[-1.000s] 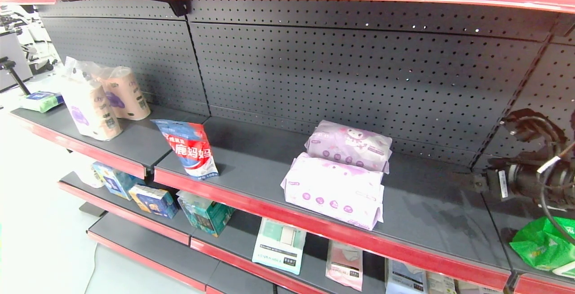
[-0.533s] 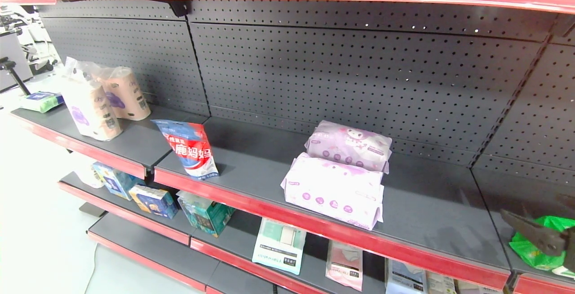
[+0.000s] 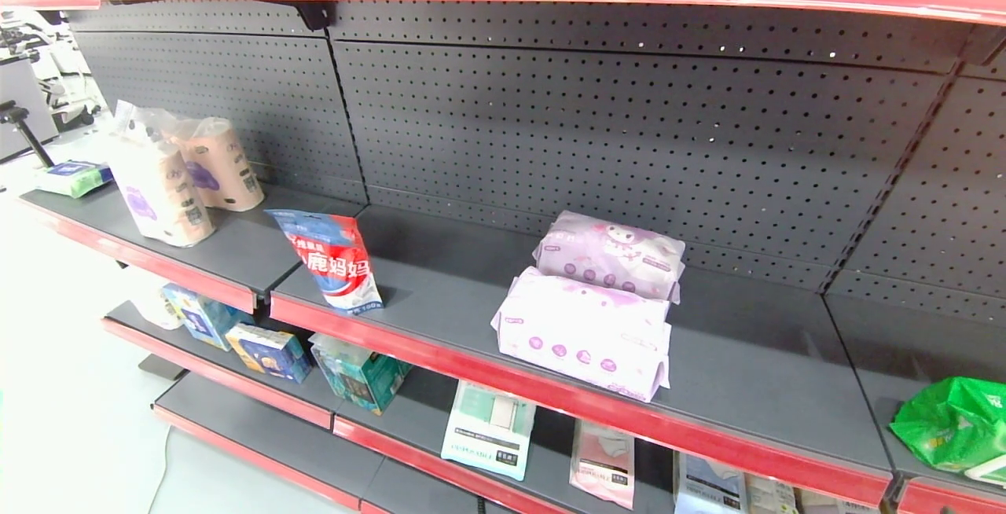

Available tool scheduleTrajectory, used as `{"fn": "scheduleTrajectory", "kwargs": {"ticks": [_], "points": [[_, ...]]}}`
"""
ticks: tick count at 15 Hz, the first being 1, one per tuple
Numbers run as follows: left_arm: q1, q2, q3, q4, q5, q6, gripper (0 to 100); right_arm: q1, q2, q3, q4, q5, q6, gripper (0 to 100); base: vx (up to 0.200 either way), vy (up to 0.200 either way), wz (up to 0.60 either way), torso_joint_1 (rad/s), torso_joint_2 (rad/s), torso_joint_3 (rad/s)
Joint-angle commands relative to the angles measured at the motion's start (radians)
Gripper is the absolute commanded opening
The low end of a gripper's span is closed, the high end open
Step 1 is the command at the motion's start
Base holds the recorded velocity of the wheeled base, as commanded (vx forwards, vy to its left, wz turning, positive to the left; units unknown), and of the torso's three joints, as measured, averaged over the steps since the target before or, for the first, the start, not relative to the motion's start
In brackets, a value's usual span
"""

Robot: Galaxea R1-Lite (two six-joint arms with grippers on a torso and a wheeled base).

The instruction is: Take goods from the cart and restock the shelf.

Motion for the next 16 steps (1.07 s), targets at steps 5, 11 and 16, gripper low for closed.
{"fn": "scheduleTrajectory", "kwargs": {"ticks": [5, 11, 16], "points": [[0.001, -0.001, 0.000, 0.000, 0.000, 0.001, 100, 0.004, -0.229, 0.030, 0.136, -0.172, 0.128, 100, 0.000, 0.000, 0.00, 0.000, 0.00, 0.000], [0.001, -0.001, 0.000, 0.000, 0.000, 0.000, 100, 0.049, -0.299, 0.030, 0.134, -0.158, 0.126, 100, 0.000, 0.000, 0.00, 0.000, 0.00, 0.000], [0.001, -0.001, 0.000, 0.000, 0.000, 0.000, 100, 0.050, -0.299, 0.030, 0.134, -0.158, 0.129, 100, 0.000, 0.000, 0.00, 0.000, 0.00, 0.000]]}}
